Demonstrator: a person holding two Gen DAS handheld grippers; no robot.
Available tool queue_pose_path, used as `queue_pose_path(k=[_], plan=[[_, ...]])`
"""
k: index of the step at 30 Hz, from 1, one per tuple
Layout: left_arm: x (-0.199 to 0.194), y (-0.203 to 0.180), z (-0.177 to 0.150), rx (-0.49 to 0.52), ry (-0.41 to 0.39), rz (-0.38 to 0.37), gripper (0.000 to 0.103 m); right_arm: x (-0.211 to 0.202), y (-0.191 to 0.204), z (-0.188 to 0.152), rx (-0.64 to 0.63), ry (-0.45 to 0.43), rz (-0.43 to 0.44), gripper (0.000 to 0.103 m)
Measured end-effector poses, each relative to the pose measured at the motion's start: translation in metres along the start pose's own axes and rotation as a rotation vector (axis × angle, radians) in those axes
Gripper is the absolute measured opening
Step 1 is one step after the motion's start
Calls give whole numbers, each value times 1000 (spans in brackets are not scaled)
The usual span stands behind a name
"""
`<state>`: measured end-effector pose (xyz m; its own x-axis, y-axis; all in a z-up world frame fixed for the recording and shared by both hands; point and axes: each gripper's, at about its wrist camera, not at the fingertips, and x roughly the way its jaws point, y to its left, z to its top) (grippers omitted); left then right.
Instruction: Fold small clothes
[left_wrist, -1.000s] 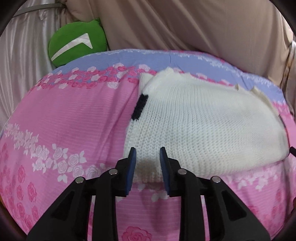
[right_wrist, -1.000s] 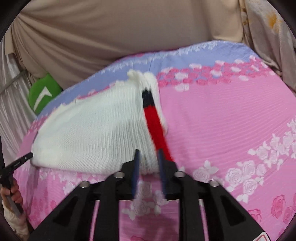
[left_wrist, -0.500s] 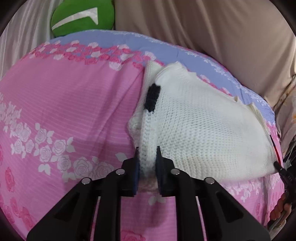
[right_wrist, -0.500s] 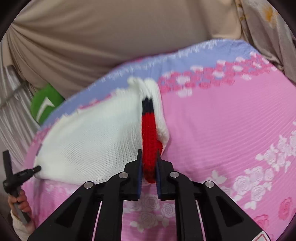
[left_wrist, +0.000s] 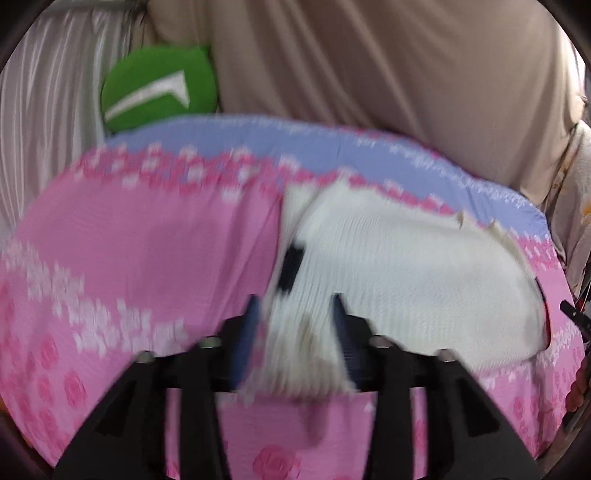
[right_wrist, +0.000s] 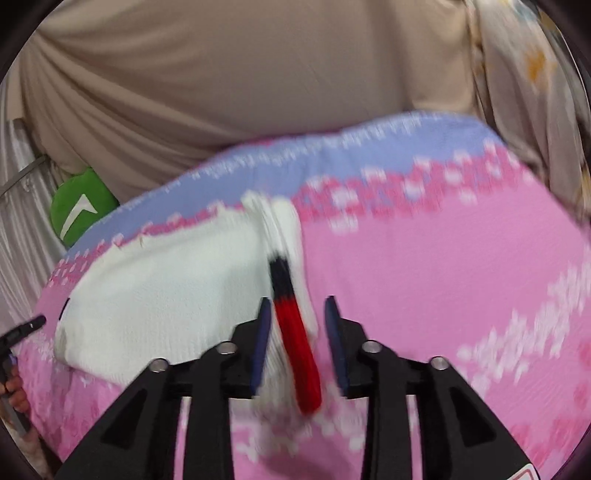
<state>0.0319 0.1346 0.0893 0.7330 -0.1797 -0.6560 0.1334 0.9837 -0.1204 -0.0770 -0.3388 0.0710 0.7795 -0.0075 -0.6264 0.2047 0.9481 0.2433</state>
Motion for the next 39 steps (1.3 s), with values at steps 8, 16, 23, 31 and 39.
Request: queue_pose_path(k=[8,16,23,31,39], plan=[[105,-35,66,50,80,44,68,102,38,67,-81,93,-16,57],[160,-26,71,64,145,92,8,138,51,71,-122,58,-55,8],[170,-34,63,123,97,159,11,163,21,70,-36,149,-97,10],[84,-77,49,192,-50,130,32,77,92,41,-137,25,53,21],[97,-122,-13,271,86,70,35,86,161,-47,-323,207,178,13]])
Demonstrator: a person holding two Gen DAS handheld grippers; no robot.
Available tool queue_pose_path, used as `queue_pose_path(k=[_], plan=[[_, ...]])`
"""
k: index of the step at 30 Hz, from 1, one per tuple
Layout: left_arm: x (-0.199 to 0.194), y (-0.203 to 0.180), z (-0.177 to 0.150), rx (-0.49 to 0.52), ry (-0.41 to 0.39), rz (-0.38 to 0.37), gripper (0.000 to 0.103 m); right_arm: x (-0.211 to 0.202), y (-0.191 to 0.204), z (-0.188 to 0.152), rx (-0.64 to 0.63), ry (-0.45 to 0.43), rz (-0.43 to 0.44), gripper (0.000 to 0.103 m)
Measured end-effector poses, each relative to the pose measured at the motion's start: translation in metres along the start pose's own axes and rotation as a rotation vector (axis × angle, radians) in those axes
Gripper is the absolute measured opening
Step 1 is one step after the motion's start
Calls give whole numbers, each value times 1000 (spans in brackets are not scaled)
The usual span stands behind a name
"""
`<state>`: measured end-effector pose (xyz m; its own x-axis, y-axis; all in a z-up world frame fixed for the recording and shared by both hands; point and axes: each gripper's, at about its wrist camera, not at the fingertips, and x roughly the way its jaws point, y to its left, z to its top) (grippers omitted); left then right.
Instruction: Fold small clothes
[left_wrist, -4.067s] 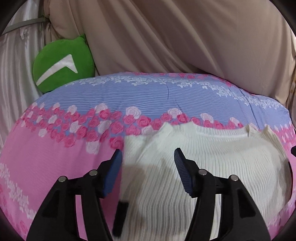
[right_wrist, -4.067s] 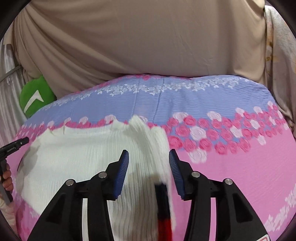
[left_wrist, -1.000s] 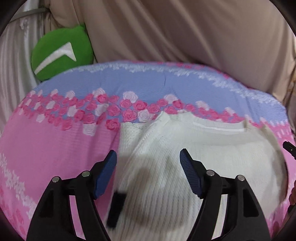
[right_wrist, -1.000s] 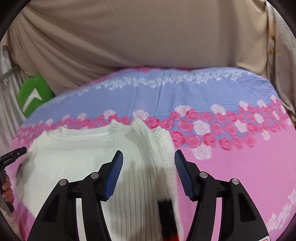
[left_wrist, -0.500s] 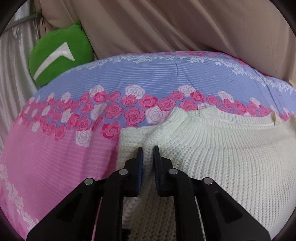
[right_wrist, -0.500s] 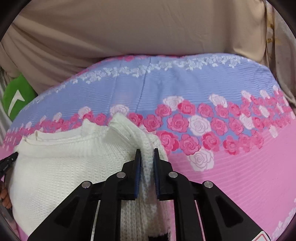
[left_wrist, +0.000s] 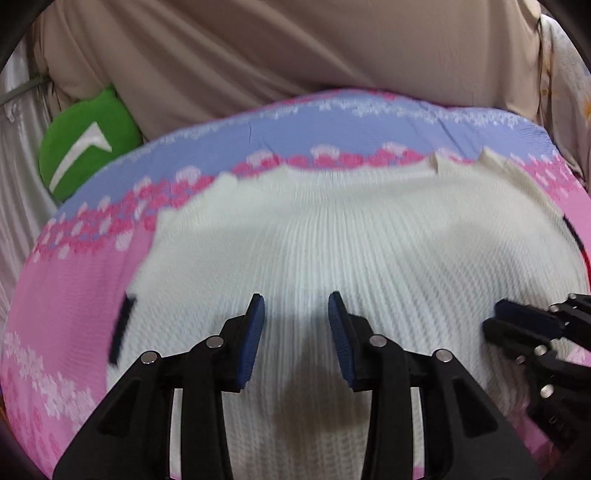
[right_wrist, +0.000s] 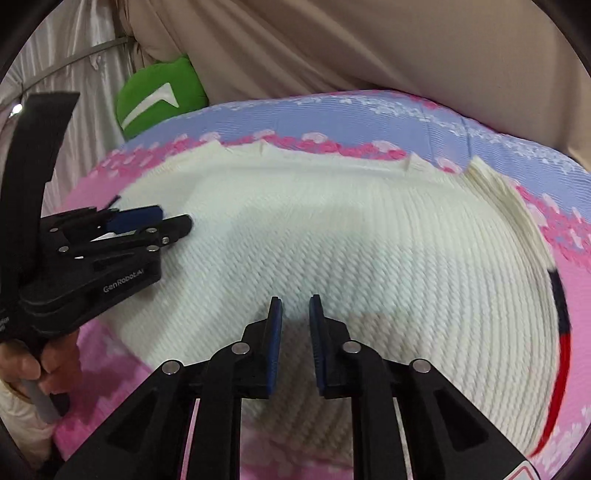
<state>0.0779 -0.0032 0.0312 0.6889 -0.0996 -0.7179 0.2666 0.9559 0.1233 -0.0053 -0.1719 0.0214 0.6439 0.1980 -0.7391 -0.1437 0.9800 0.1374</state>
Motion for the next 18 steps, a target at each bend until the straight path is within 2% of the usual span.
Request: queue_pose_path(k=[4,7,15,18], plan=[[-15,4,-14,-19,-29,36,36,-20,-37,-28,108,-11,-66,10],[-18,6,-21,-35,-33,46,36,-30,-60,-47,195,-16,-62,8],[-23,3,-30,-48,-52,71,36,-34,-47,-55,180,-45,-122,13],[-25,2,-33,-46,-61,81,36,-37,-49,-57,204,-52,-114,13]])
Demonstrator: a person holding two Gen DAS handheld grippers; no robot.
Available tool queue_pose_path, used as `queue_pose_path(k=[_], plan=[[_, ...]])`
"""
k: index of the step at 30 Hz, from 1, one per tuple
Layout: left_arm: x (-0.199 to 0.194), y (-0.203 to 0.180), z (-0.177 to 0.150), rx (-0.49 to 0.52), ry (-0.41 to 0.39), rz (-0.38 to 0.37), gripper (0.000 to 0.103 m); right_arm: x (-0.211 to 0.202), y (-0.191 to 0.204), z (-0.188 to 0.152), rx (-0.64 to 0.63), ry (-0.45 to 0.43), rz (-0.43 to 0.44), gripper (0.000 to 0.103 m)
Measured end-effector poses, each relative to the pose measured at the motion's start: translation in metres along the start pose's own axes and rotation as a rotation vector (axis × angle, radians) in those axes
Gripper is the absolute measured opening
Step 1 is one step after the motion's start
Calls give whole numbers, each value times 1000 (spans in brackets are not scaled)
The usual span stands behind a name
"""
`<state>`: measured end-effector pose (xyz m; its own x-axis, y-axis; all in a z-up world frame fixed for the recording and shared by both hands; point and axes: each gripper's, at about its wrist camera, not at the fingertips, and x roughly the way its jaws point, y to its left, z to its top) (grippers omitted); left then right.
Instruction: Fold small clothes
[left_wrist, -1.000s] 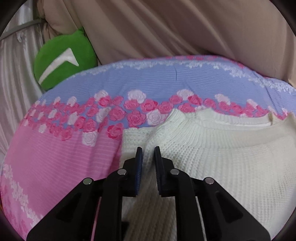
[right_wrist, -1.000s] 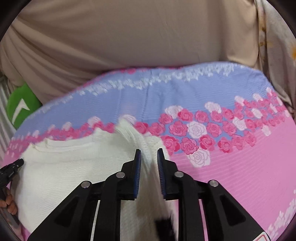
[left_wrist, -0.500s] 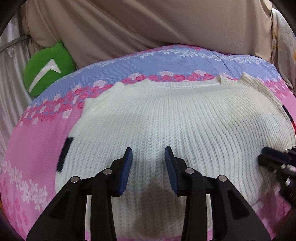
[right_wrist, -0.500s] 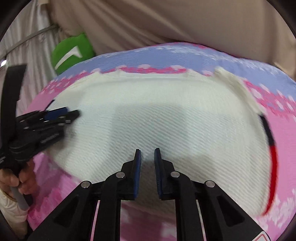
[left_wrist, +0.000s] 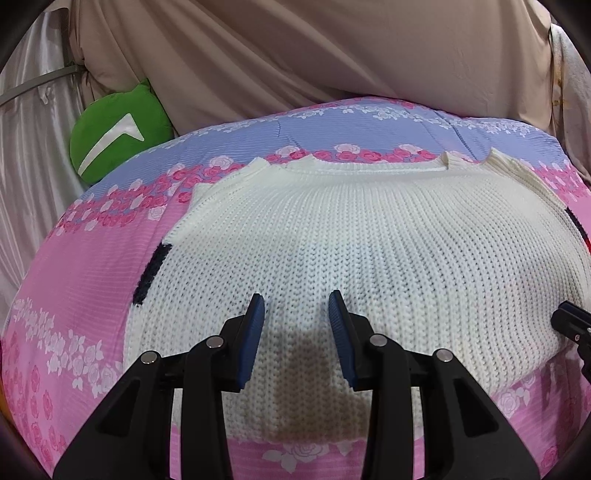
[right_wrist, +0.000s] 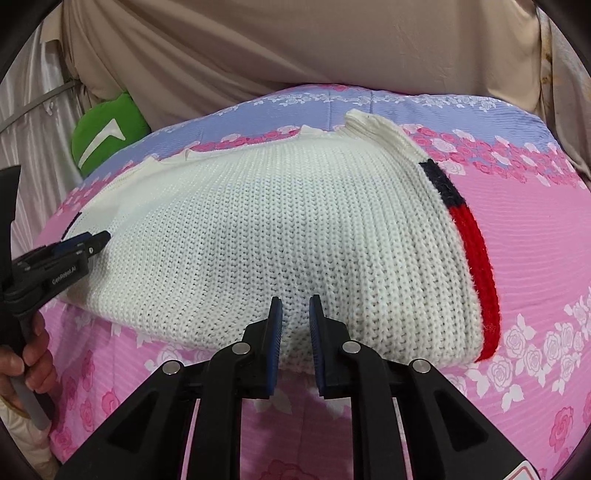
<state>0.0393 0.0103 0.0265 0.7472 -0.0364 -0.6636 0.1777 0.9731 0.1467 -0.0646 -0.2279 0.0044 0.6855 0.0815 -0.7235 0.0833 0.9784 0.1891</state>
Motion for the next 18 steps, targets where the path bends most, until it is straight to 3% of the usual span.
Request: queue_pose_path(k=[18], plan=[[-6,-1,-14,-10,-41,20,36,1,5,0,-4,4,-15,19]])
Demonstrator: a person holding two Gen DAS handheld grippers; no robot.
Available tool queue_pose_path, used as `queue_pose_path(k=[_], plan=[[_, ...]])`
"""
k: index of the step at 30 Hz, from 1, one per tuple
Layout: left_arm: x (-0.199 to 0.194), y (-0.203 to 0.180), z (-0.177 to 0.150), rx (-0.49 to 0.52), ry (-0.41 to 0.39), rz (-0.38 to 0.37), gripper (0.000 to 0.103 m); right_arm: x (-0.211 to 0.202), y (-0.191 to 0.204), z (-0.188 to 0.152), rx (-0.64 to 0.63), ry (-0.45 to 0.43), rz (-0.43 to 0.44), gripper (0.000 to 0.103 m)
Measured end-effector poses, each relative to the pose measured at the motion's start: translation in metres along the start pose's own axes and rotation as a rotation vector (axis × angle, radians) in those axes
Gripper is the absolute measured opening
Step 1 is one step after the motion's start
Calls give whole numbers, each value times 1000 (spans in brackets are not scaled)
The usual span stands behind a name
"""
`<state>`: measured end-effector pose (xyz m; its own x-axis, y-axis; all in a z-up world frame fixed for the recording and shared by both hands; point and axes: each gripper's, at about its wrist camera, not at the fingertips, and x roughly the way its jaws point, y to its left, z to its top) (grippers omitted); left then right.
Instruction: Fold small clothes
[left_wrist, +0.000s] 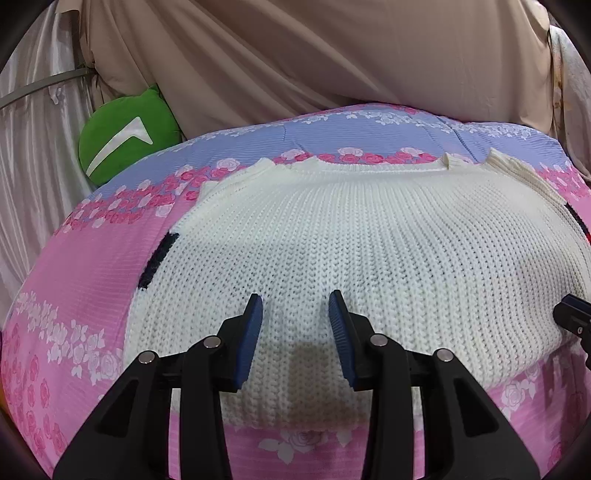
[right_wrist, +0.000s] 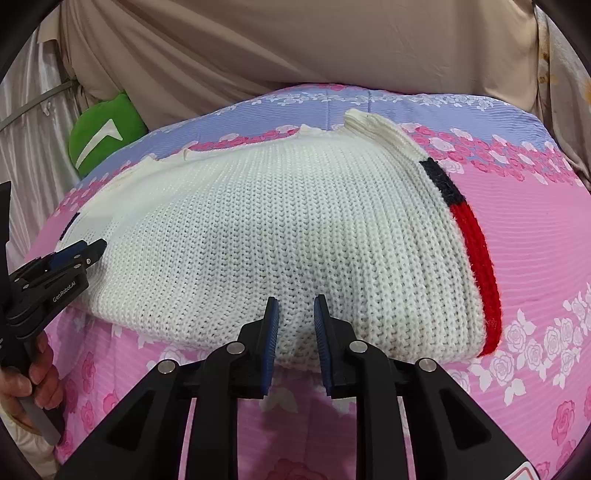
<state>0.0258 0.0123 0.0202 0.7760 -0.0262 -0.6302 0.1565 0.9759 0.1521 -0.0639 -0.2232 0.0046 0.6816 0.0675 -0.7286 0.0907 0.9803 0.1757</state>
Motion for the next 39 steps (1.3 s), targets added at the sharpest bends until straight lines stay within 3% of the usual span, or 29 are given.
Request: queue_pose_path(k=[11,14,17,18,20,26,27,29,30,31,32,37,39], plan=[[-12,12,4,-45,-8,-20,39,-7,-2,2,-3,-12,11,22],[-18,34,20,-74,-35,-11,50,-23,-8,19,-28,-68,-42,36],[-14,61,47,-102,-58,24,56,-34,-23,52,-25,-128,-66,43],[-9,69,56,-107,-59,32,63,-34,-26,62,-28,-138,-74,45],[8,84,76,-124,-41,25,72,-26,-33,86,-44,-153,-97,56],[83,102,106,-158,116,-86,76,29,-57,137,7,-87,-118,62],[94,103,107,-170,140,-92,74,40,-61,142,15,-68,-119,62],[110,101,108,-177,174,-118,57,63,-66,149,19,-24,-145,62],[116,98,107,-167,191,-130,34,75,-66,150,12,0,-162,60],[121,95,107,-158,203,-127,8,86,-66,151,2,30,-172,30],[122,92,106,-147,200,-135,8,91,-64,150,-1,50,-158,9],[85,96,120,-141,62,-130,7,32,-62,155,38,-183,-67,8],[91,97,123,-135,71,-96,7,37,-70,157,61,-172,-110,8]])
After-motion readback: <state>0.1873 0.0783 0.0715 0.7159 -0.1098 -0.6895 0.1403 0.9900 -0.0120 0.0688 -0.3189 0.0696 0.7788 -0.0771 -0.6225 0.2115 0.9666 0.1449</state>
